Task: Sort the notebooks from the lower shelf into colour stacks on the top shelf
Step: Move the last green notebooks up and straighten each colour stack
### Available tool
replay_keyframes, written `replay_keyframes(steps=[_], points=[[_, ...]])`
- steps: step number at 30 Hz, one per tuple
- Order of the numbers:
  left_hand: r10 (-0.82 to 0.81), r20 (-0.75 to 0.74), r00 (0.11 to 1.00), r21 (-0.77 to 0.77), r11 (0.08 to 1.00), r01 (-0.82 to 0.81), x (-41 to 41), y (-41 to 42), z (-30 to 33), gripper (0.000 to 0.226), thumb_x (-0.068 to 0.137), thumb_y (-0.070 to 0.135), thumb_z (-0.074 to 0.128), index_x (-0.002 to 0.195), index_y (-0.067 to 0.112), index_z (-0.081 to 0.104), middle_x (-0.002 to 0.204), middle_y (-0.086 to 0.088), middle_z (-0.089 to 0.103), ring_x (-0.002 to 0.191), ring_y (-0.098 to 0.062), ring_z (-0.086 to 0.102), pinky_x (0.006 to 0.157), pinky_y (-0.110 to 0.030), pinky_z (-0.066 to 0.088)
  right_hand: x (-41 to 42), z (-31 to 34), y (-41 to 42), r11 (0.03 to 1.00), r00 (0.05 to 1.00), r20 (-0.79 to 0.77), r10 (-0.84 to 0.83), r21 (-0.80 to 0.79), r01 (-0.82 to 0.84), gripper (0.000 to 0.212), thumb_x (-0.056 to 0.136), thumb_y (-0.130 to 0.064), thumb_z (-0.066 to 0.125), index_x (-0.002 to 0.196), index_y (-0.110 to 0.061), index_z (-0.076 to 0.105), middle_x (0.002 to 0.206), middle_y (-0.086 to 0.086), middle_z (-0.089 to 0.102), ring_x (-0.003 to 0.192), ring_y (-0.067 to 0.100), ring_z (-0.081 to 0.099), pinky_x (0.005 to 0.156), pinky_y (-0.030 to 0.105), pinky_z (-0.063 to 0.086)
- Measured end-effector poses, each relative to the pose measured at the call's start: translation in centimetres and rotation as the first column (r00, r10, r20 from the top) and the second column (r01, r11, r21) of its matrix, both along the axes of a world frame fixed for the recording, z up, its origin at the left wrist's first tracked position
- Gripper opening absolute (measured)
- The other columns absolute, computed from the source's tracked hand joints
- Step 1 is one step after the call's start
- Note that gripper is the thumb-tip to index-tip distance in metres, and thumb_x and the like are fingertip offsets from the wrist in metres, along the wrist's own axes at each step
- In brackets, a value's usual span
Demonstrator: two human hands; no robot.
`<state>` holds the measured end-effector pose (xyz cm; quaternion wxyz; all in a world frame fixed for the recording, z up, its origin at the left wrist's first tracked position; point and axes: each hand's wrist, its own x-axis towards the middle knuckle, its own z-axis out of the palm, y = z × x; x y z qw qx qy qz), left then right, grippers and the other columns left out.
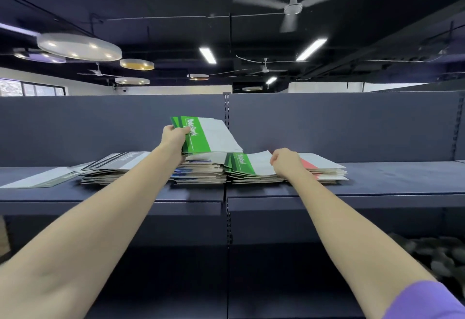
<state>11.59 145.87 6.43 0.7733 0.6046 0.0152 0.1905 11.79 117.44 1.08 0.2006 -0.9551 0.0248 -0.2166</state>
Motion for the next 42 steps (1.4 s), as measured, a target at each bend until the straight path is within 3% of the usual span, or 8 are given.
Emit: replay_keyframes(steps=[7,15,18,24,28,33,38,42], points=[[-0.062,-0.026,0.998,0.140,0.988,0.065,-0.7,-2.6,-0.9,0.028,0.098,0.010,0.059,0.125,0.006,0.050,0.101,-0.009,0.067,0.072,-0.018,0.066,0.046,-0.024,0.052,-1.0,0.9,2.3,0.958,0.995,0.082,0.056,0.276,-0.077,0.041,0.103,-0.038,0.039,0.097,-0.006,0.064,0.103,0.015,0.069,0.094,0.033,0.060,0.079,0.037,0.048],[-0.061,-0.074,0.995,0.148,0.986,0.071,-1.0,-3.5,-1.5,0.032,0.099,0.022,0.061,0.124,0.004,0.055,0.094,-0.007,0.065,0.073,-0.018,0.063,0.039,-0.019,0.048,-1.9,2.2,3.2,0.412,0.956,0.042,0.289,0.896,-0.164,0.022,0.082,0.000,0.079,0.097,0.004,0.063,0.085,0.017,0.068,0.066,0.023,0.069,0.051,0.033,0.057],[-0.051,-0.070,0.996,0.105,0.993,0.059,-0.9,-2.8,-1.8,0.034,0.095,0.013,0.064,0.125,0.007,0.049,0.114,-0.011,0.065,0.095,-0.028,0.067,0.075,-0.040,0.060,-1.5,1.8,2.2,0.592,0.987,-0.015,0.157,0.802,-0.082,0.030,0.088,-0.004,0.069,0.114,0.005,0.056,0.096,0.014,0.061,0.086,0.030,0.062,0.074,0.036,0.053],[0.029,-0.039,0.999,0.071,0.997,-0.027,-1.0,-0.1,-1.2,0.029,0.095,0.006,0.060,0.121,0.009,0.047,0.121,-0.016,0.063,0.103,-0.032,0.067,0.082,-0.048,0.058,-1.2,1.0,-0.8,0.812,0.983,-0.027,-0.183,0.560,0.167,0.028,0.094,-0.003,0.053,0.121,0.003,0.056,0.120,0.021,0.063,0.098,0.035,0.057,0.077,0.034,0.045],[0.014,-0.046,0.999,-0.056,0.998,-0.017,-0.8,0.9,-1.0,0.038,0.094,0.003,0.059,0.131,0.002,0.049,0.119,-0.020,0.066,0.082,-0.028,0.069,0.057,-0.037,0.057,-1.4,1.3,-0.3,0.909,0.986,-0.035,-0.160,0.385,0.161,0.006,0.090,-0.006,0.055,0.085,-0.006,0.054,0.111,0.017,0.067,0.088,0.033,0.056,0.070,0.031,0.041],[-0.030,-0.066,0.997,0.001,1.000,0.030,-0.9,-0.6,-0.8,0.040,0.094,0.007,0.060,0.132,0.004,0.049,0.117,-0.019,0.067,0.082,-0.028,0.071,0.049,-0.033,0.056,-2.0,1.4,1.9,0.985,0.987,0.059,-0.152,0.093,0.147,0.028,0.095,-0.030,0.048,0.111,-0.013,0.064,0.120,0.010,0.061,0.113,0.034,0.050,0.088,0.037,0.042],[-0.099,-0.067,0.993,0.123,0.987,0.107,-0.5,-2.4,-0.9,0.040,0.095,0.012,0.064,0.131,0.001,0.051,0.111,-0.015,0.069,0.086,-0.027,0.071,0.053,-0.030,0.057,-3.8,3.0,4.5,0.654,0.919,-0.055,0.390,0.719,-0.235,0.036,0.096,-0.040,0.063,0.083,-0.007,0.062,0.071,0.003,0.055,0.071,0.022,0.054,0.063,0.027,0.043],[-0.123,-0.056,0.991,0.152,0.980,0.130,-0.3,-3.2,-1.1,0.032,0.097,0.015,0.064,0.124,0.003,0.051,0.109,-0.014,0.068,0.080,-0.023,0.069,0.050,-0.028,0.055,-2.5,2.8,3.9,0.667,0.954,-0.015,0.300,0.718,-0.198,0.021,0.089,-0.017,0.077,0.093,0.001,0.066,0.073,0.005,0.056,0.060,0.018,0.054,0.055,0.027,0.053]])
